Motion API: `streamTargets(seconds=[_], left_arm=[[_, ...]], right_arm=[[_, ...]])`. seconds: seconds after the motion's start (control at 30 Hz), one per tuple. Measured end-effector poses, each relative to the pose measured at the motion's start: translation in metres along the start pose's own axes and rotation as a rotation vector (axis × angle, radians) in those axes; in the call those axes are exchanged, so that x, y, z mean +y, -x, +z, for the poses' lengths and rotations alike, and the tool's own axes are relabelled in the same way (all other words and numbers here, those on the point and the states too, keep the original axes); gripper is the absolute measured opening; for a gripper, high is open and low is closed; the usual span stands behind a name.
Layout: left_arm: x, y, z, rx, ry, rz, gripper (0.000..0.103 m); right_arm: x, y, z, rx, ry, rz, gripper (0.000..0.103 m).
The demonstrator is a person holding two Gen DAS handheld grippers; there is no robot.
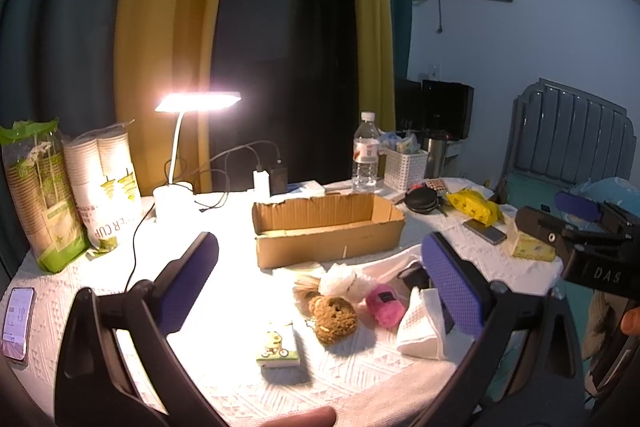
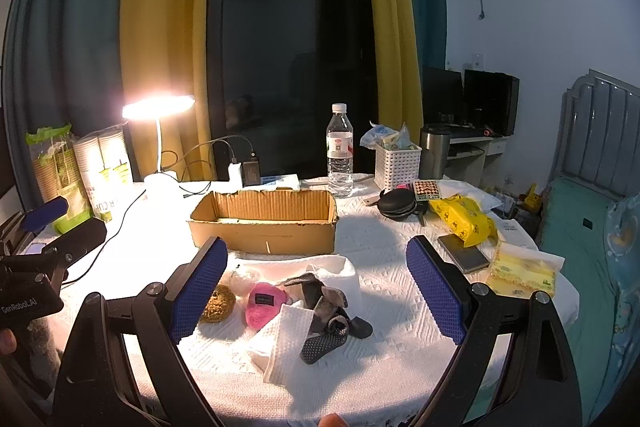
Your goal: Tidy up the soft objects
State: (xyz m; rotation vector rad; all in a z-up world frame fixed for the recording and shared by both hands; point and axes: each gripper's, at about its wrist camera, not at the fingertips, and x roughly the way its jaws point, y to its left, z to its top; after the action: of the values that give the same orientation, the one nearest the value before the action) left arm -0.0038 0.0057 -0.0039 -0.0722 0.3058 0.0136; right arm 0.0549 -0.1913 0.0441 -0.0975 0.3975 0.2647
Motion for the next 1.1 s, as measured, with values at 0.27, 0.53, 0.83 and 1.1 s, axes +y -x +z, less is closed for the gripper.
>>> streamTargets(seconds=[0.27, 0.53, 0.83, 1.1], left_arm=[[-0.0013, -0.0002, 0.0017, 0.011, 0.007, -0.008, 0.102], [-0.0001, 0.0003, 0.0016, 0.006, 0.010, -0.004, 0.102], [0.0040, 0.0030, 0.0015, -0.004, 0.029, -0.030, 0.102], [0.0066, 0.0024, 0.0010, 0.004, 0.033, -0.026, 0.102]], right_arm=[[0.0005, 0.0014, 0.0002, 0.003, 0.000, 0.002, 0.093], [-0.0001, 0.0012, -0.0005, 0.002, -0.001, 0.002, 0.093], [0.0026, 0.0018, -0.0003, 0.004, 0.002, 0.009, 0.093], [0.0027, 0.0023, -0.0002, 0.003, 0.001, 0.009, 0.093]])
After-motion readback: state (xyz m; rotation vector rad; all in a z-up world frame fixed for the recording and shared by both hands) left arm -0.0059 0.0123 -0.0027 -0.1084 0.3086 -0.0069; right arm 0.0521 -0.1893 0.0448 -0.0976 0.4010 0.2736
